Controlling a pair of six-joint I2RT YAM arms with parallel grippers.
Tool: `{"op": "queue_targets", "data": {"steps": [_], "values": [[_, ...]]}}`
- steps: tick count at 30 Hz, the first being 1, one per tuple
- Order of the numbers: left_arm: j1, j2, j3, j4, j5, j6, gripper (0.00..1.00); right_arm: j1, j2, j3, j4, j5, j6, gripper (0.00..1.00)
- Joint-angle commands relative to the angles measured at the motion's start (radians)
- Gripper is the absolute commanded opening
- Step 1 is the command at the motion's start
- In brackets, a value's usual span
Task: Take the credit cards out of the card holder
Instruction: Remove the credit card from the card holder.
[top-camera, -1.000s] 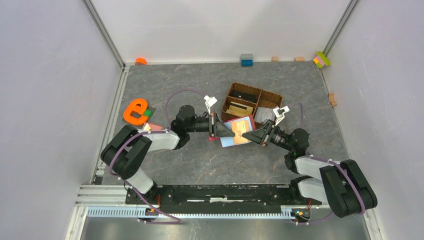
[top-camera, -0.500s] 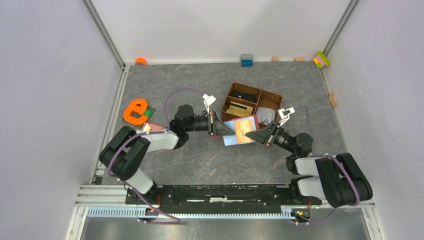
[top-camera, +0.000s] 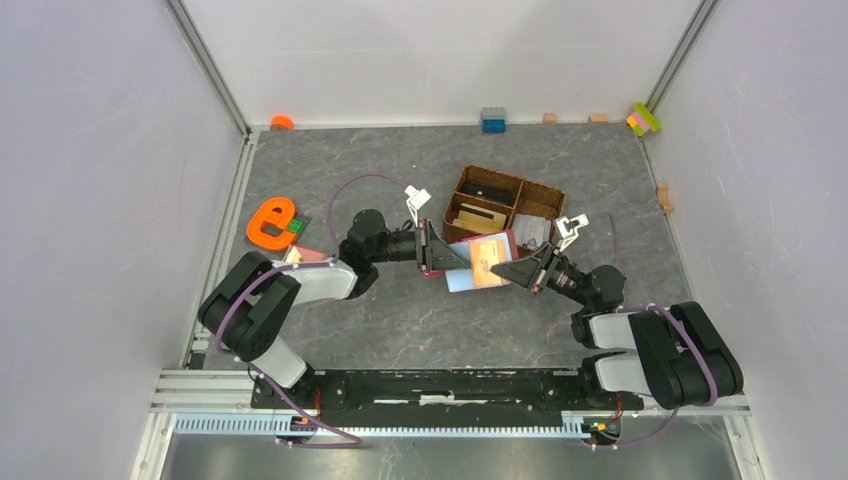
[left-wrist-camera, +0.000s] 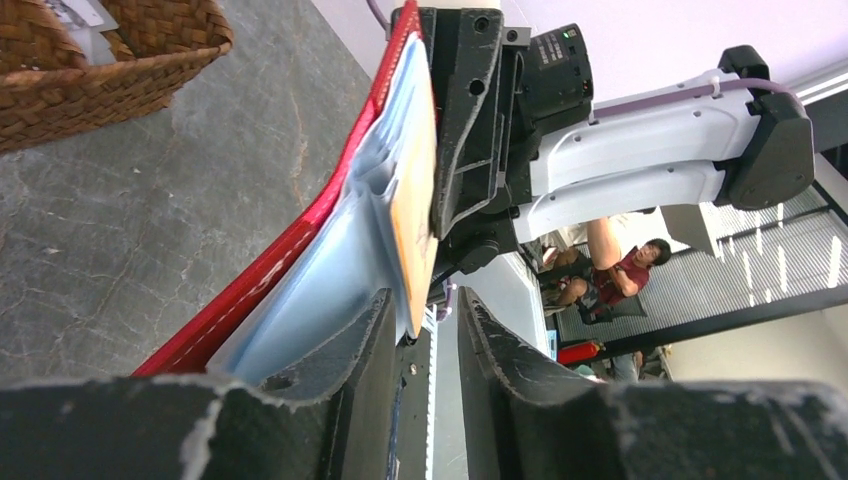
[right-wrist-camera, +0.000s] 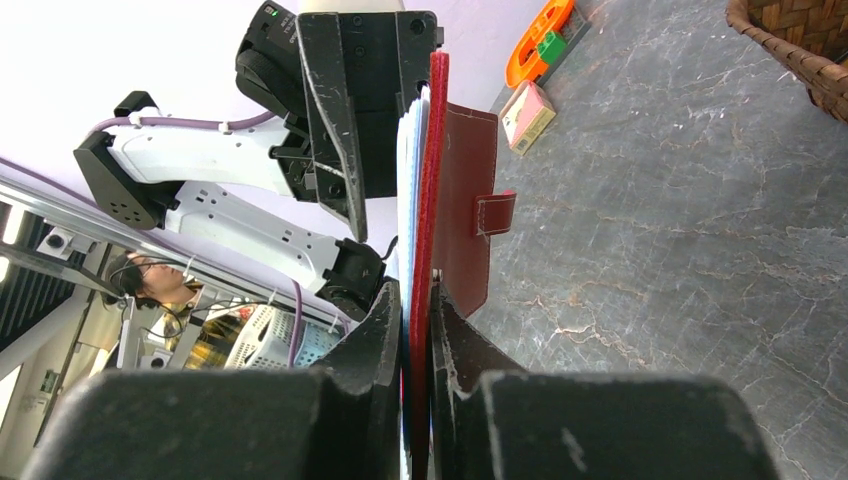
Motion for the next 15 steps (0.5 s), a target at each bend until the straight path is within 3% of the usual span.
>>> {"op": "queue_targets", "data": {"steps": [1, 8, 9, 13, 15], "values": [[-0.022, 0.014, 0.010, 0.070, 0.032, -0.019, 0.37, 0.018, 0.008, 0.010, 0.150, -0.018, -0.001, 0.09], [-0.028, 0.021, 0.018, 0.059, 0.031, -0.021, 0.39, 0.036, 0.009, 0.023, 0.127, -0.021, -0.019, 0.10], [-0.028, 0.022, 0.018, 0.061, 0.032, -0.021, 0.36, 0.036, 0.009, 0.023, 0.126, -0.021, -0.019, 0.11], [-0.026, 0.024, 0.016, 0.065, 0.030, -0.024, 0.03, 0.037, 0.006, 0.020, 0.126, -0.019, -0.019, 0.25], [-0.022, 0.020, 0.014, 0.067, 0.027, -0.024, 0.02, 0.037, 0.004, 0.019, 0.131, -0.018, -0.017, 0.32]]}}
